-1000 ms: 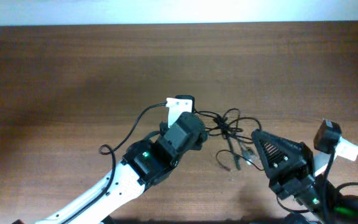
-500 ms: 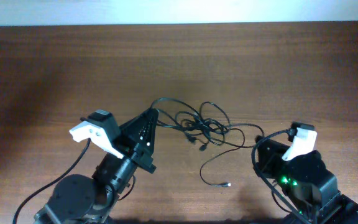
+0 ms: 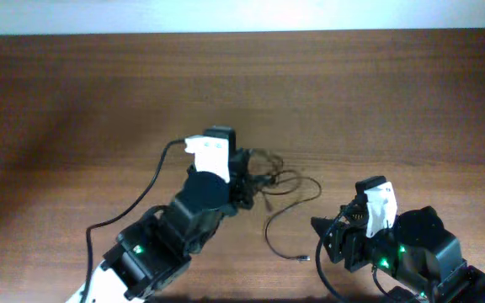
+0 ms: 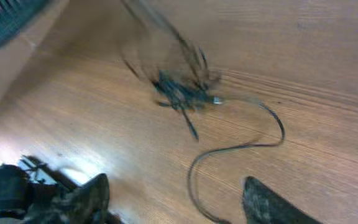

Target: Untangle cables

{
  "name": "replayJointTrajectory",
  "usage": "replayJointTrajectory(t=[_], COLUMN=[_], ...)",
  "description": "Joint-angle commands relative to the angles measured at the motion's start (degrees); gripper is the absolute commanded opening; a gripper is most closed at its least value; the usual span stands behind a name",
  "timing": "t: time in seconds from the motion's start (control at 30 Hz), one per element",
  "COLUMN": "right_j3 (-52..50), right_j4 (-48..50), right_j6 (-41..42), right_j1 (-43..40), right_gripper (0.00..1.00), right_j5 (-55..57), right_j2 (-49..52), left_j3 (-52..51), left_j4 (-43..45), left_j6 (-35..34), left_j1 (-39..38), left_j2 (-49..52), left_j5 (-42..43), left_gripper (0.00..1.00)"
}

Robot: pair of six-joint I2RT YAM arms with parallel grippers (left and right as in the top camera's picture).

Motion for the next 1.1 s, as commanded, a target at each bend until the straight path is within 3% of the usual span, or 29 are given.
replayJointTrajectory(t=[0.0,0.03,0.13,0.23,0.3,0.4,0.43,0.47,0.57,0.63,0.73,0.83,0.9,0.97,1.0,1.07], right_j3=[0.35,0.35,0.35,0.35,0.35,0.35,0.35,0.35,0.35,0.35,0.35,0.35,0.35,0.35,0.35,0.35], right_j4=[0.11,0.39,0.90,0.52,0.55,0.66,0.66,0.52,-1.03,-1.55,-3.21,-4.66,-5.27,-5.22,-5.05,-2.62], right_j6=[-0.68,-0.66,-0.44,-0.17,2.16,2.62,2.62,2.62,2.60,2.58,2.58,2.58,2.82,7.13,12.61,13.99], right_j1=[-0.11,-0.11,-0.11,-0.11,-0.11,-0.11,-0.11,-0.11,-0.11,-0.11,-0.11,-0.11,-0.11,-0.11,-0.11,-0.11], right_gripper=[0.72,0.74,0.79,0.88,0.89,0.90,0.90,0.90,0.90,0.90,0.90,0.90,0.89,0.89,0.82,0.72], right_j5=[1.66,1.86,1.81,1.81,1.84,1.84,1.81,1.81,1.84,1.84,2.05,2.12,2.25,2.25,2.21,-0.07], right_j2=[0.00,0.00,0.00,0.00,0.07,0.07,0.04,0.04,0.04,0.04,0.04,0.04,0.04,0.04,0.04,0.04], left_j3=[0.26,0.17,0.17,0.17,0.17,0.17,0.17,0.17,0.17,0.17,0.20,0.44,0.94,1.07,1.07,1.07], left_j4=[-7.02,-9.77,-13.94,-13.88,-13.75,-13.73,-13.73,-13.68,-10.97,-6.27,-1.77,-1.86,-1.90,-2.27,-3.06,-3.58], left_j6=[-1.07,-4.17,-5.64,-6.27,-9.53,-17.73,-22.64,-29.92,-43.78,-43.76,-43.60,-36.87,-27.91,-23.50,-23.45,-20.04], left_j1=[0.17,0.17,0.17,0.17,0.17,0.17,0.17,0.17,0.17,0.17,0.17,1.95,4.87,7.76,9.16,9.55], left_j2=[2.73,4.50,10.49,17.14,19.28,23.61,26.88,30.75,40.37,43.80,45.31,41.62,31.56,18.62,10.91,0.57], left_j5=[-3.06,-2.99,-3.06,-0.85,5.66,11.78,12.87,15.10,20.83,22.84,19.23,18.18,18.14,18.16,18.16,18.16], left_gripper=[0.01,0.02,0.21,0.77,0.82,0.67,0.58,0.56,0.73,0.66,0.00,0.00,0.00,0.00,0.00,0.00])
